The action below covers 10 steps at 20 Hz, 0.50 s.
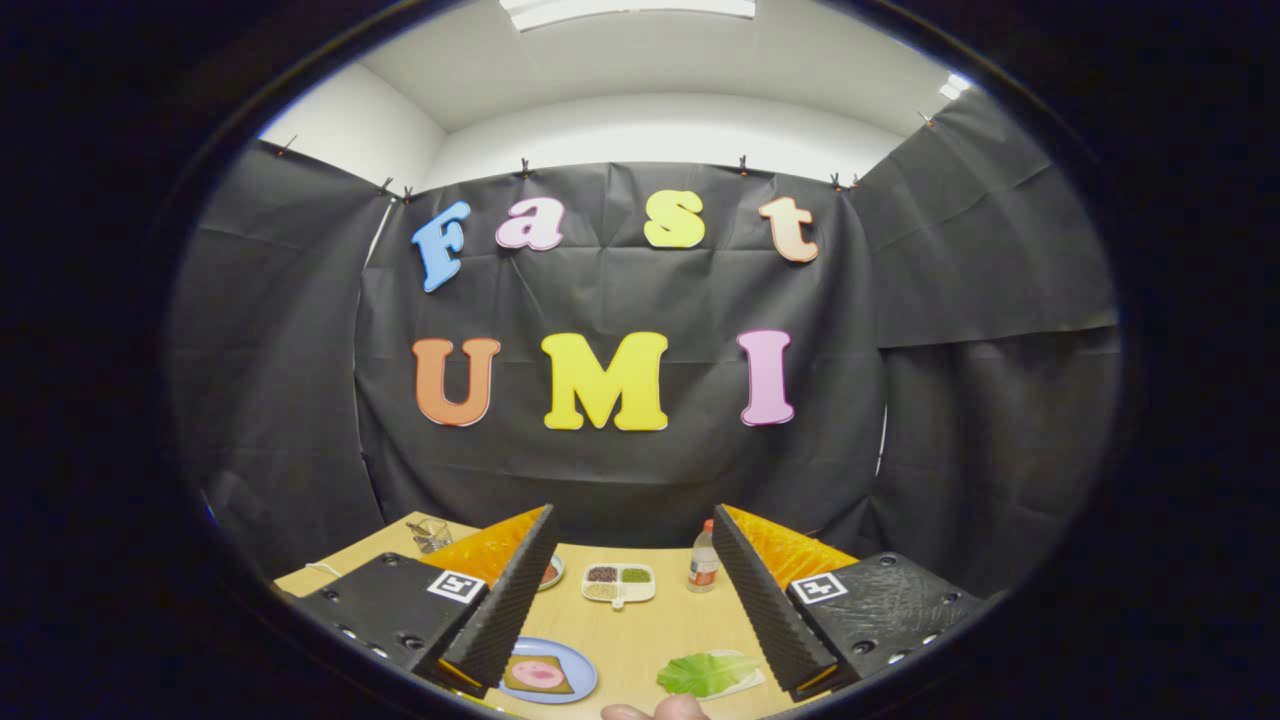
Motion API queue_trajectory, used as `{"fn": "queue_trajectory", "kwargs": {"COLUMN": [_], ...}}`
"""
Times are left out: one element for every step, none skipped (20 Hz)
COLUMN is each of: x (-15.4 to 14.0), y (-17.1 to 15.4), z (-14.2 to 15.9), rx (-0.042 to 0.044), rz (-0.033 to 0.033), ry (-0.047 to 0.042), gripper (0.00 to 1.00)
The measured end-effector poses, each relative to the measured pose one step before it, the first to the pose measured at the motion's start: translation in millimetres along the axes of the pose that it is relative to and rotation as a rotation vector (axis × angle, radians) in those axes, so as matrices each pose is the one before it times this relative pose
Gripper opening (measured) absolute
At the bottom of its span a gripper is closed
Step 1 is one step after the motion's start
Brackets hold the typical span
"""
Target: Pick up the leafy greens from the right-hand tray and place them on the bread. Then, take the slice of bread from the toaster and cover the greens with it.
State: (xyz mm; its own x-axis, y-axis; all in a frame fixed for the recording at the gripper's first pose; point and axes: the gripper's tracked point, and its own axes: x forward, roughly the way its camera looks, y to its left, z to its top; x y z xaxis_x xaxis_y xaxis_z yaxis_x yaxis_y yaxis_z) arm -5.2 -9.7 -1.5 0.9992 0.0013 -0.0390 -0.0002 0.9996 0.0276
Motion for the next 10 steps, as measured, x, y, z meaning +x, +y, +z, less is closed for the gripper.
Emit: {"fn": "queue_trajectory", "kwargs": {"x": [0.31, 1.7, 0.71, 1.75, 1.4, 1.34, 1.15, 2.13, 2.2, 3.03], "y": [-3.12, -3.73, -4.06, -4.3, -5.4, -4.92, -6.22, -8.85, -8.59, -6.95], "z": [-2.76, -4.28, -3.94, -5.55, -4.7, -7.53, -5.47, -7.41, -9.29, -12.48], "rx": [-0.00298, -0.00229, -0.00082, 0.00168, 0.00093, 0.00168, -0.00029, -0.00292, -0.00384, -0.00262], "rz": [0.00036, -0.00054, 0.00031, -0.0014, -0.00196, 0.00147, -0.00093, -0.00312, -0.0036, 0.00099], "ry": [0.00604, 0.00791, 0.00843, 0.00884, 0.01305, 0.01102, 0.009, 0.01065, 0.01496, 0.01863], "gripper": [0.95, 0.95, 0.95, 0.95, 0.95, 0.95, 0.95, 0.95, 0.95, 0.95]}}
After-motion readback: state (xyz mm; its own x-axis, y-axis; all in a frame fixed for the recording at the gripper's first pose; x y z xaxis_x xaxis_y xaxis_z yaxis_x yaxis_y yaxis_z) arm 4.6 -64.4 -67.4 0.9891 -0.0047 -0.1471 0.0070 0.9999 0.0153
